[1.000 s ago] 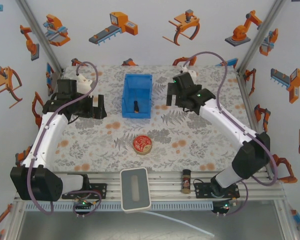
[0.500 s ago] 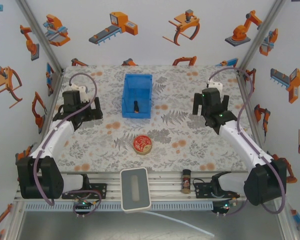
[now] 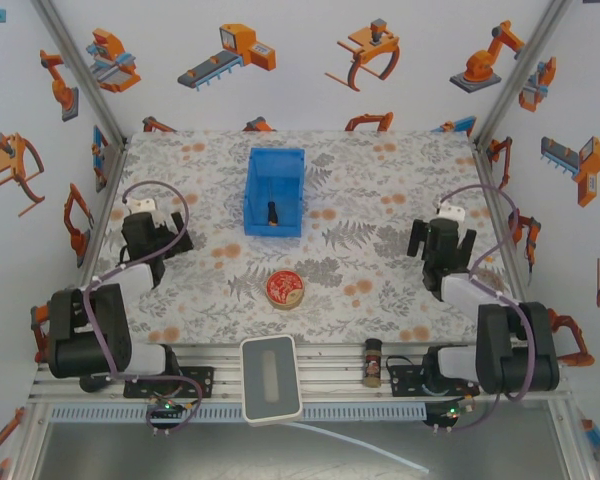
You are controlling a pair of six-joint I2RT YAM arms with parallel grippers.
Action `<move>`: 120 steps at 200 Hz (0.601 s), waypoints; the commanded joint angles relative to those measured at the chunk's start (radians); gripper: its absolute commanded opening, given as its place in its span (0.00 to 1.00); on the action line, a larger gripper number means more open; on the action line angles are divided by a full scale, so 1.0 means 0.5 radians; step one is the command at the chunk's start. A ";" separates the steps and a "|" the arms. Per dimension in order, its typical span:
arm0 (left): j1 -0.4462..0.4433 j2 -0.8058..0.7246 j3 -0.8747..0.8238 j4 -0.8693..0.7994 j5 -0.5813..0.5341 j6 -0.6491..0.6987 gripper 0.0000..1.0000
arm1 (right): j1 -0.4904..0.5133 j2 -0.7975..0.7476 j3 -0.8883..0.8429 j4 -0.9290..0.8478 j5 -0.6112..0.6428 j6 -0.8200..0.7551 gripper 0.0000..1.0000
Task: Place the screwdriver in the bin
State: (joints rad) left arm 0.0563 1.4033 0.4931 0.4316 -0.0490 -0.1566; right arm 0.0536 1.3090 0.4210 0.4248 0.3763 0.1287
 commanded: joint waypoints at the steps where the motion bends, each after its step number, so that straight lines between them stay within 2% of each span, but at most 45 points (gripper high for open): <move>1: 0.013 0.046 -0.047 0.377 -0.019 0.022 0.97 | -0.019 0.088 -0.065 0.500 -0.032 -0.002 0.99; 54: 0.015 0.047 -0.223 0.695 0.113 0.066 0.97 | -0.091 0.233 -0.202 0.935 -0.157 -0.048 0.99; 70: 0.013 0.094 -0.332 0.939 0.205 0.106 0.97 | -0.092 0.312 -0.210 1.023 -0.194 -0.065 0.99; 93: 0.015 0.318 -0.452 1.411 0.208 0.093 0.97 | -0.092 0.373 -0.186 1.027 -0.265 -0.087 0.99; 111: 0.013 0.227 -0.401 1.168 0.189 0.097 0.97 | -0.092 0.488 -0.179 1.139 -0.297 -0.112 0.99; 120: 0.013 0.256 -0.384 1.183 0.196 0.095 0.97 | -0.098 0.459 -0.150 1.023 -0.305 -0.084 0.99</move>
State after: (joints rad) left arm 0.0597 1.5391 0.2813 0.9577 0.0246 -0.1204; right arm 0.0132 1.5192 0.3264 0.8906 0.2539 0.0994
